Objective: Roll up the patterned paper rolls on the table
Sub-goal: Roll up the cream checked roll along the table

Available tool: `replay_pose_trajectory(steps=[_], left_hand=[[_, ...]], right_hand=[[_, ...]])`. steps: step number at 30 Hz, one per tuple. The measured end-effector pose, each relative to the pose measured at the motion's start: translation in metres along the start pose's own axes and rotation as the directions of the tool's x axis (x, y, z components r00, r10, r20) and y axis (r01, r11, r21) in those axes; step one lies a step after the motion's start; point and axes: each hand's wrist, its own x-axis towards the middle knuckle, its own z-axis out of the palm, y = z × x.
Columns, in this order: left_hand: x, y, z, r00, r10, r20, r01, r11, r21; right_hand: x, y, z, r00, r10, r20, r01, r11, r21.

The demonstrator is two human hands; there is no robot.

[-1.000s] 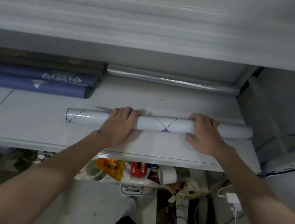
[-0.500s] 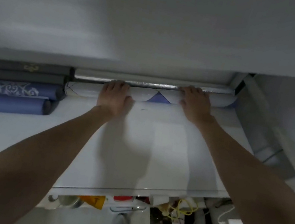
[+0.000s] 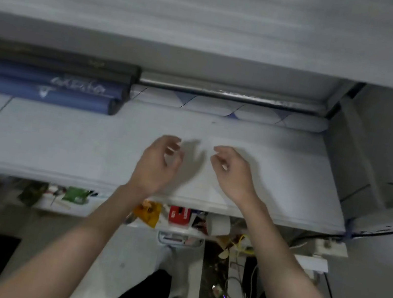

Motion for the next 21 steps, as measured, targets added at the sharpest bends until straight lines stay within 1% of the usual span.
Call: replay_pose_trajectory(steps=[2,5,7,8,10,12,15,17,21], left_hand=[[-0.057,0.0,-0.017,0.994,-0.105,-0.028,0.103,0.991,-0.08],[-0.132,-0.011,-0.04,0.955,-0.292,-0.057,0.277,0.942,-0.187],[-0.174,-0.022,-0.054,0.913,-0.4,-0.079,0.376,0.901,-0.216],[-0.192,-0.027,-0.059,0.886,-0.458,-0.077,0.43,0.872,-0.235],[-0.222,-0.037,-0.068,0.827,-0.56,-0.045,0.517,0.791,-0.327],[-0.24,-0.05,-0.079,0.779,-0.625,-0.052,0.559,0.73,-0.393],[-0.25,-0.077,-0.107,0.684,-0.72,-0.119,0.608,0.653,-0.452],[-0.258,-0.1,-0.129,0.627,-0.762,-0.159,0.623,0.614,-0.486],[-0.278,-0.146,-0.181,0.529,-0.811,-0.251,0.635,0.575,-0.516]], right_hand=[[-0.044,-0.008,0.015,0.999,-0.005,0.044,0.002,0.998,0.065],[-0.096,-0.015,0.037,0.994,0.001,0.11,-0.016,0.991,0.134],[-0.12,-0.017,0.051,0.986,0.038,0.16,-0.066,0.983,0.172],[-0.129,-0.018,0.059,0.976,0.058,0.208,-0.095,0.98,0.174],[-0.142,-0.02,0.072,0.95,0.089,0.301,-0.138,0.98,0.146],[-0.147,-0.023,0.087,0.931,0.1,0.351,-0.146,0.983,0.108],[-0.146,-0.036,0.119,0.879,0.109,0.465,-0.141,0.989,0.034],[-0.142,-0.052,0.149,0.839,0.086,0.537,-0.092,0.996,-0.014],[-0.127,-0.102,0.237,0.777,0.02,0.629,0.031,0.997,-0.069]])
